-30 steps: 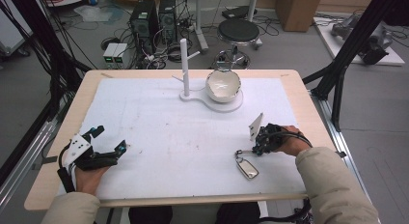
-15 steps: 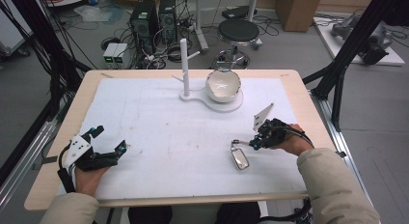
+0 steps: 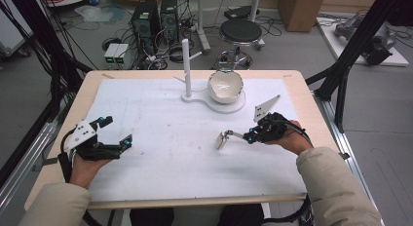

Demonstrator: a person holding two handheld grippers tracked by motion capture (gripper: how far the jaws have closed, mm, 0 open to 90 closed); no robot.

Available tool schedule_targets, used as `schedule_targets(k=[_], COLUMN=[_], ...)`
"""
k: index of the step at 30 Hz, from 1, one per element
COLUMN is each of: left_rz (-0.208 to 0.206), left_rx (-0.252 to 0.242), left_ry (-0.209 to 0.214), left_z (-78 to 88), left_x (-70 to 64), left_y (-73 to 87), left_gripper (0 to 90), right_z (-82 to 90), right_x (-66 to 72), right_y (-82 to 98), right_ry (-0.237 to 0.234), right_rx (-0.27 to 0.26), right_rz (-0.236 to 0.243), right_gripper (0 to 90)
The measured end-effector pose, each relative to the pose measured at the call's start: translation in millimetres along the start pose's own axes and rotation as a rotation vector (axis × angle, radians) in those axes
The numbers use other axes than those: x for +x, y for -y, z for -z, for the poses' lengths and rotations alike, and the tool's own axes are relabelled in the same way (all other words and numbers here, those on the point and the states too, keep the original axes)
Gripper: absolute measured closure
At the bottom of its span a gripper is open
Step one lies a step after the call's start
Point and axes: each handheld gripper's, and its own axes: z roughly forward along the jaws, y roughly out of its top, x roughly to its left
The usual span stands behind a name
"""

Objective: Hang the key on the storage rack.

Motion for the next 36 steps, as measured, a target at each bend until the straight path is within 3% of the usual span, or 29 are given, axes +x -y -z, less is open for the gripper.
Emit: schedule_targets(k=[5, 7, 19, 24, 27, 30, 32, 36], left_rz=[-0.034, -0.048, -0.102, -0.130, -0.147, -0.140, -0.183, -0.182], left_rx=[0.053, 0.067, 0.106, 0.122, 0.155, 0.201, 0.219, 0.251], left_ry=[0.120, 0.165, 0.291, 0.338, 0.376, 0.461, 0.467, 0.506], left_z=[-14.7, -22.2, -57.7, -71.7, -81.3, -91.3, -97.9, -111.6], left_x=[-0.9, -1.8, -15.5, -24.9, -31.6, -39.2, -44.3, -52.7], left_y=[-26.7, -37.7, -78.3, -90.3, -98.8, -106.8, -111.4, -117.7], left_gripper=[1.8, 1.7, 1.8, 2.3, 2.3, 9.9, 9.9, 9.8], right_z=[-2.8, -5.6, -17.1, -21.1, -22.7, -23.9, -23.5, -23.3], right_x=[2.9, 5.5, 15.8, 18.6, 20.9, 22.1, 22.3, 22.5], right_y=[-14.7, -28.5, -59.7, -67.1, -71.2, -77.5, -80.7, -84.9], right_ry=[-0.011, -0.014, -0.007, -0.031, -0.036, -0.039, -0.042, -0.055], right_rx=[0.000, 0.005, 0.017, 0.000, -0.010, -0.021, -0.031, -0.042], right_rz=[0.018, 0.041, 0.075, 0.088, 0.093, 0.095, 0.103, 0.106], right_gripper=[87.3, 87.3, 88.0, 87.9, 87.9, 87.8, 87.8, 87.8])
